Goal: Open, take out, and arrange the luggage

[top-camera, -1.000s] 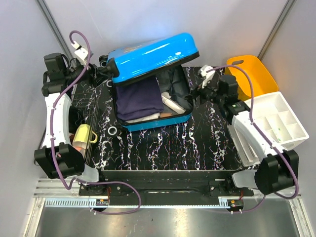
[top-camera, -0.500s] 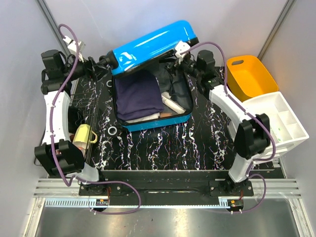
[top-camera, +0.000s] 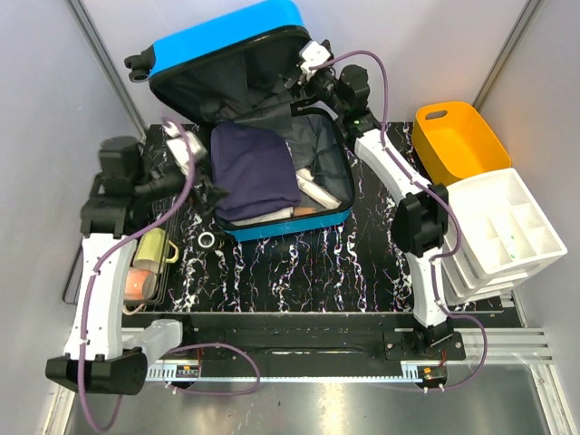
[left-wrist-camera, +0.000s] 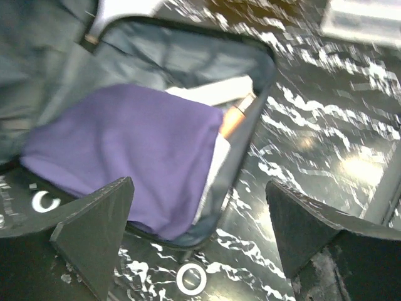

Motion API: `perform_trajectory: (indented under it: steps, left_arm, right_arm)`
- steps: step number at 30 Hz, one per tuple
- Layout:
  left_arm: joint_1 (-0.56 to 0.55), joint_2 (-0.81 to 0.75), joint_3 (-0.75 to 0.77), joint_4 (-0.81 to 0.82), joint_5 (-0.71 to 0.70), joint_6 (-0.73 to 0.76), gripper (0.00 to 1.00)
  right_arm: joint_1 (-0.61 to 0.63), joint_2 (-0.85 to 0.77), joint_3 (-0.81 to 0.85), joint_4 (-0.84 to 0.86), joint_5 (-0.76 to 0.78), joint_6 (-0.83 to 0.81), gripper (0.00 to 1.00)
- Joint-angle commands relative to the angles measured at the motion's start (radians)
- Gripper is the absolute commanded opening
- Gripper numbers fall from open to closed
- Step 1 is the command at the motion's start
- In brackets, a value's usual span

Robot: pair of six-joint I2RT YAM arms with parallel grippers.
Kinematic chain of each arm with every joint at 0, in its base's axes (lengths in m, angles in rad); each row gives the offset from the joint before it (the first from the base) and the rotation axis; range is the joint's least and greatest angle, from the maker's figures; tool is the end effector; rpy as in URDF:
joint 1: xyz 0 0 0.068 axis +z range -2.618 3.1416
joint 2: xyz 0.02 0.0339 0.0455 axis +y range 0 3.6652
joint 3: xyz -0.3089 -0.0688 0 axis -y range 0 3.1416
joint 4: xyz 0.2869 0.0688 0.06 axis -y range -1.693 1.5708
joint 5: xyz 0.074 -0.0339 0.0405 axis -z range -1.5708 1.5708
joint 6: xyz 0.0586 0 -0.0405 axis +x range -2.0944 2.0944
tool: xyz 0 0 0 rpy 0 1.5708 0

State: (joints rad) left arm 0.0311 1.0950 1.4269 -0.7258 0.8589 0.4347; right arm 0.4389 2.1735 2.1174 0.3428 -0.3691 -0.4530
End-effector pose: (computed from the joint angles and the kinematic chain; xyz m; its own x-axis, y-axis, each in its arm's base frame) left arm 0.2352 -0.0371 0.4952 -0.0622 0.2733 -0.9599 0.7769 0.6170 0.1253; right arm 0.5417 0.2776 0.4482 0.5407 -0.1971 -0.8178 -0.5260 0.6795 -0.5115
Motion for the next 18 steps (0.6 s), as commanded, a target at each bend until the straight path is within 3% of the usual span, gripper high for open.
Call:
perform_trajectory:
  steps: [1,6,11,18]
  left_arm:
    - [-0.154,0.066,-0.164,-0.094,-0.129,0.245,0.92]
    - [-0.278,0.175,-0.227,-0.032,-0.221,0.309,0.93]
    - [-0.329,0.31,-0.264,-0.012,-0.296,0.413,0.92]
    - [-0.329,0.371,-0.33,-0.109,-0.35,0.555,0.81]
  right_arm:
    - [-0.011,0.107,0.215,0.018,0.114,-0.016,0.94]
    - [-0.011,0.2,0.406,-0.044,0.133,-0.036,0.96]
    - [-0.012,0.201,0.395,-0.05,0.139,-0.058,0.98]
    - [-0.023,0.201,0.398,-0.056,0.177,-0.085,1.0]
